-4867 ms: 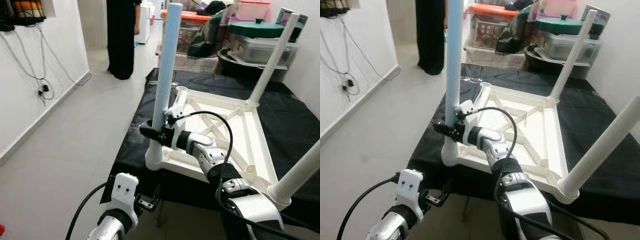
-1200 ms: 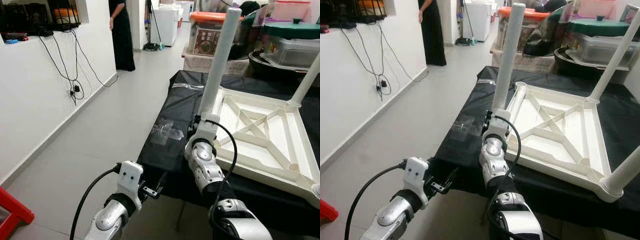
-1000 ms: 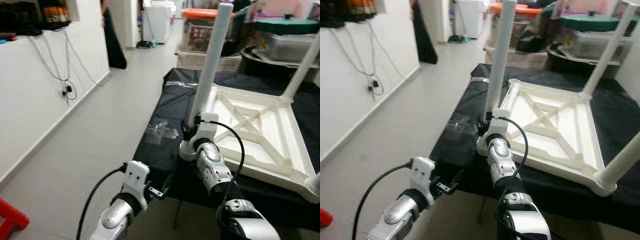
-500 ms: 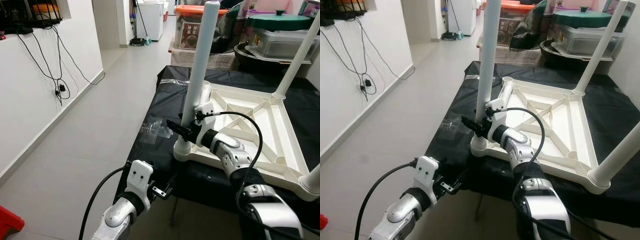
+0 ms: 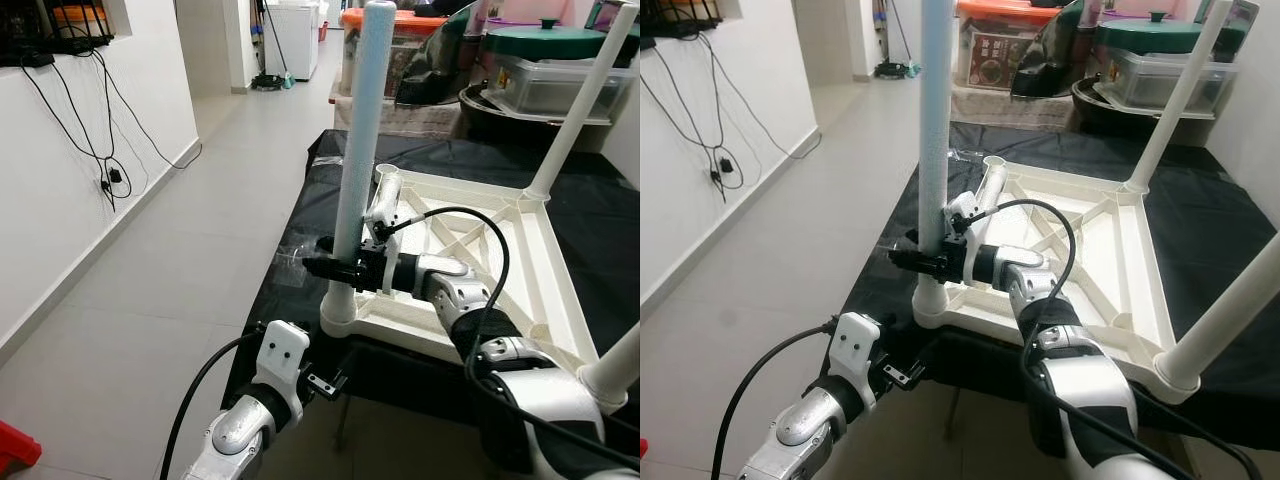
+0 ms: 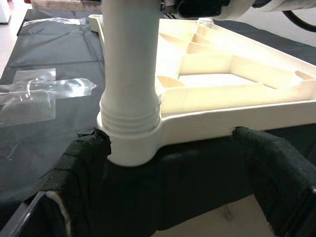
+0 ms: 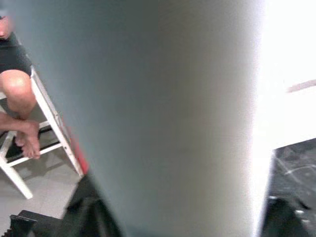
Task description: Building children table
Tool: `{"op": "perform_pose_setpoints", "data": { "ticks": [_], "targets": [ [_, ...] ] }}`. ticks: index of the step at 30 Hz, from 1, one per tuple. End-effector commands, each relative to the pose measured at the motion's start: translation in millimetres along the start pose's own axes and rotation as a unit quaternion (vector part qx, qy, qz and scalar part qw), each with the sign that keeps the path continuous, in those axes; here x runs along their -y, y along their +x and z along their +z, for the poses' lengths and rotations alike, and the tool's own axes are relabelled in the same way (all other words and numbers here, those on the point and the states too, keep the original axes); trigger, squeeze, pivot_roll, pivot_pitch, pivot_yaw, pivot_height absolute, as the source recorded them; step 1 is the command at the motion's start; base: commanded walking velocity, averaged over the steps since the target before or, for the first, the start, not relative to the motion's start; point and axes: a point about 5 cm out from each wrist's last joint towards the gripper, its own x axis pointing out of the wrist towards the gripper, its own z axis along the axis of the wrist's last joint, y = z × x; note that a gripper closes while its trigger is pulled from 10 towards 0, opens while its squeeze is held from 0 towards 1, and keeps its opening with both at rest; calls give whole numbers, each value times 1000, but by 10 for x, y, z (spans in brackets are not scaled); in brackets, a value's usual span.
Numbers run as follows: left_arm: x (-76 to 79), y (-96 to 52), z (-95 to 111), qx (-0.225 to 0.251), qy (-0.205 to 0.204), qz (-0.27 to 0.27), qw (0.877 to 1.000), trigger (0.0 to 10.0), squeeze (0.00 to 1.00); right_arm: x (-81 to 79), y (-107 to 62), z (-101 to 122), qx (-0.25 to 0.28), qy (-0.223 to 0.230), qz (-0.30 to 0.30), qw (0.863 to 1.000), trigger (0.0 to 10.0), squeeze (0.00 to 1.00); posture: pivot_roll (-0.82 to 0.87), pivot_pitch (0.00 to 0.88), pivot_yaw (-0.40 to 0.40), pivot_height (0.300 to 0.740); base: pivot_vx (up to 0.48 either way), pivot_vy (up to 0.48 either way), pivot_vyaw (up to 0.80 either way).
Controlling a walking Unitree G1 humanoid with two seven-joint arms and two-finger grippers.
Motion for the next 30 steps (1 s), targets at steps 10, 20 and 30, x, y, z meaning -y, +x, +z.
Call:
{"op": "perform_pose_setpoints", "data": {
  "ticks": [10,20,30],
  "targets": [
    [-5,-28,-29,-12,1,-1,1000,10000,0,59,179,-115,20,13,-191,981,0,0,74,0,-82,740,0,0,0],
    [-37,-21,-27,-11,5,2,1000,10000,0,321,-176,-231,40,60,-566,821,0,0,65,0,-78,740,0,0,0],
    [-37,-39,-34,-14,7,4,1000,10000,0,157,-50,-295,74,102,-654,746,10000,0,73,0,-83,740,0,0,0]
  ]
}}
